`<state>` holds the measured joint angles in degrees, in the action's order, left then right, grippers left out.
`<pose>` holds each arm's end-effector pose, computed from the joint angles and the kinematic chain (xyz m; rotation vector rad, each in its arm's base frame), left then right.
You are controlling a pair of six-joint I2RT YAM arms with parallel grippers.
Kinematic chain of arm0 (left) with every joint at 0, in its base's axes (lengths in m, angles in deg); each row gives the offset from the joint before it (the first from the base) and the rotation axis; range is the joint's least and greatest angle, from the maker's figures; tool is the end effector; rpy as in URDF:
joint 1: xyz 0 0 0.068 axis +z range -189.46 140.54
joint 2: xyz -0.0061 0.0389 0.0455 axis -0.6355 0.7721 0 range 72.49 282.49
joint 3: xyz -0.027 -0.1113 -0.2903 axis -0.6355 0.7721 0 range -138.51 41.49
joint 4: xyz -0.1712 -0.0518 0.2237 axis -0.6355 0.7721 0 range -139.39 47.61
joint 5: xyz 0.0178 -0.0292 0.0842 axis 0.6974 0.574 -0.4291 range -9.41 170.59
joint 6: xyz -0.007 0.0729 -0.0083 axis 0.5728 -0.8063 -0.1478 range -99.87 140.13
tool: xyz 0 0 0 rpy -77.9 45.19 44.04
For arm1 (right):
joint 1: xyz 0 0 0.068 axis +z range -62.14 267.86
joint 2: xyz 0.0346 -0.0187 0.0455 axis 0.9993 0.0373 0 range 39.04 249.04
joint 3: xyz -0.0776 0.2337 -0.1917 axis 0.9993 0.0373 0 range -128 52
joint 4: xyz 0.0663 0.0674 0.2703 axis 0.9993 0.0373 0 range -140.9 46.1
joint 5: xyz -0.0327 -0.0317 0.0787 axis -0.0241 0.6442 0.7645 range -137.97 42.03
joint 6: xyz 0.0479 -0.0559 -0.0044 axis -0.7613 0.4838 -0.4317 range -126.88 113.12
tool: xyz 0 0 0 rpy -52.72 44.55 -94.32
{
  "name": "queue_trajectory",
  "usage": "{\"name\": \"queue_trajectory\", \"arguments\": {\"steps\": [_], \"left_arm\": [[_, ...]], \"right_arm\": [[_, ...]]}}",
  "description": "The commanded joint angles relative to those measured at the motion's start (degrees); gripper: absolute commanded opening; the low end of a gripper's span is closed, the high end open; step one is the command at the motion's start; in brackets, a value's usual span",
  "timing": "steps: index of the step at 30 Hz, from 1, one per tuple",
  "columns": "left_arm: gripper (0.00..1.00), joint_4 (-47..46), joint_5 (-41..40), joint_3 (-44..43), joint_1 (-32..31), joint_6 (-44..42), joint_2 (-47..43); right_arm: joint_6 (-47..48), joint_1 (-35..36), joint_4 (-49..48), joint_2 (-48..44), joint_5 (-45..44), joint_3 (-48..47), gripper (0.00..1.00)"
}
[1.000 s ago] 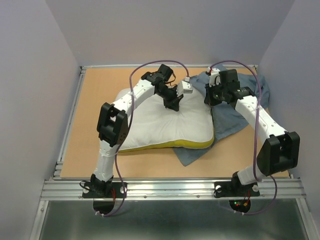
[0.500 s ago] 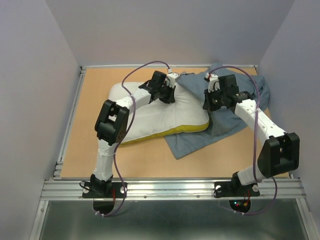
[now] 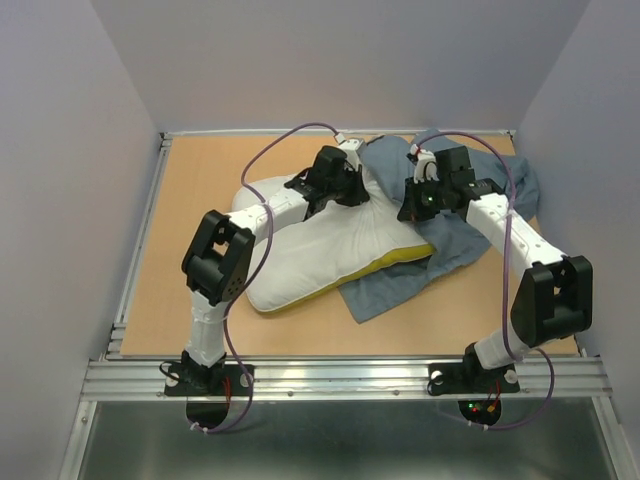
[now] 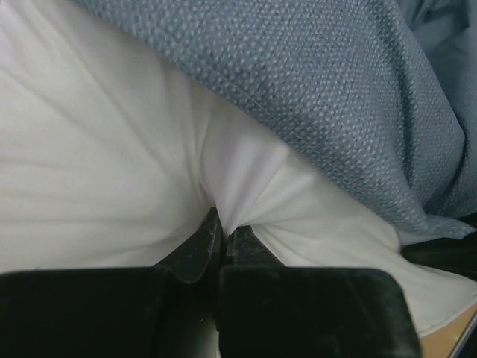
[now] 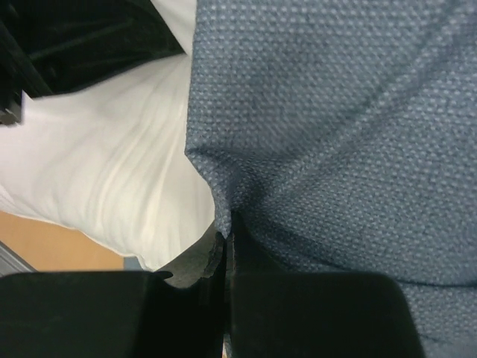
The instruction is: Put the pillow into the pillowcase
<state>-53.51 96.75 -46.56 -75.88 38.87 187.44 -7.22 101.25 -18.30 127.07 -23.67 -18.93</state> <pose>0.4247 -0.3346 0.2685 0.5075 2.0017 -0.8915 0.3549 0.1105 0.2959 -0.4655 2.3857 0.6243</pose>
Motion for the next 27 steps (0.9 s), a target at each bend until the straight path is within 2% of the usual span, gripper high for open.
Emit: {"name": "queue_trajectory", "arguments": {"steps": [1, 5, 6, 7, 8, 10, 11, 12, 13, 14, 15, 19, 23, 27], "left_arm": [[0.00, -11.43, -4.39, -2.21, -2.60, 9.46, -3.18], [0.00, -12.23, -1.76, -1.69, -2.25, 11.40, -0.44], [0.05, -13.79, 1.30, -0.03, -1.55, 11.23, -0.78], [0.19, -14.68, 3.50, 0.68, -1.02, 10.53, -1.31], [0.41, -14.34, 7.09, 1.91, -0.67, 7.91, -3.05], [0.62, -12.16, 11.24, 2.88, 0.03, 1.42, -7.52], [0.67, -9.36, 12.22, 3.06, 0.04, -2.62, -9.47], [0.75, -4.19, 15.10, 4.71, 0.04, -11.97, -11.49], [0.83, -1.10, 16.17, 5.51, 0.04, -16.85, -13.68], [0.99, 2.41, 16.18, 6.30, -0.22, -22.99, -17.80], [0.99, 8.19, 15.75, 7.53, -0.57, -32.27, -19.93], [0.99, 17.73, 9.78, 17.09, -3.12, -50.85, -27.41], [0.99, 20.47, 4.41, 25.37, -7.51, -59.15, -31.36], [0.99, 14.86, -1.38, 31.00, -13.75, -58.91, -31.82]], "right_arm": [[-3.26, 0.32, -1.05, -0.40, 4.62, -4.82, 0.01], [-3.09, 0.32, -1.57, 0.12, 1.99, -4.56, 0.01], [-2.91, 0.32, -2.10, 0.30, 1.03, -4.21, 0.00], [-2.91, 0.24, -2.36, 0.21, 0.24, -3.86, 0.01], [-2.57, 0.32, -2.89, 0.21, -1.25, -3.16, 0.01], [-2.39, 0.32, -3.33, -0.22, -4.15, -2.02, 0.01], [-2.12, 0.32, -3.42, -0.40, -4.78, -1.58, 0.01], [-1.43, 0.32, -3.59, -0.49, -5.30, -0.35, 0.01], [-1.33, 0.32, -3.68, -0.58, -5.74, 0.09, 0.01], [-0.90, 0.32, -3.77, -0.66, -6.01, 0.71, 0.01], [-0.98, 0.32, -3.86, -0.84, -6.10, 1.15, 0.01], [-0.54, 0.32, -4.12, -1.45, -6.54, 3.26, 0.01], [-0.45, 0.32, -4.12, -2.33, -6.80, 4.31, 0.00], [-0.45, 0.24, -4.04, -1.99, -6.54, 3.97, 0.01]]}}
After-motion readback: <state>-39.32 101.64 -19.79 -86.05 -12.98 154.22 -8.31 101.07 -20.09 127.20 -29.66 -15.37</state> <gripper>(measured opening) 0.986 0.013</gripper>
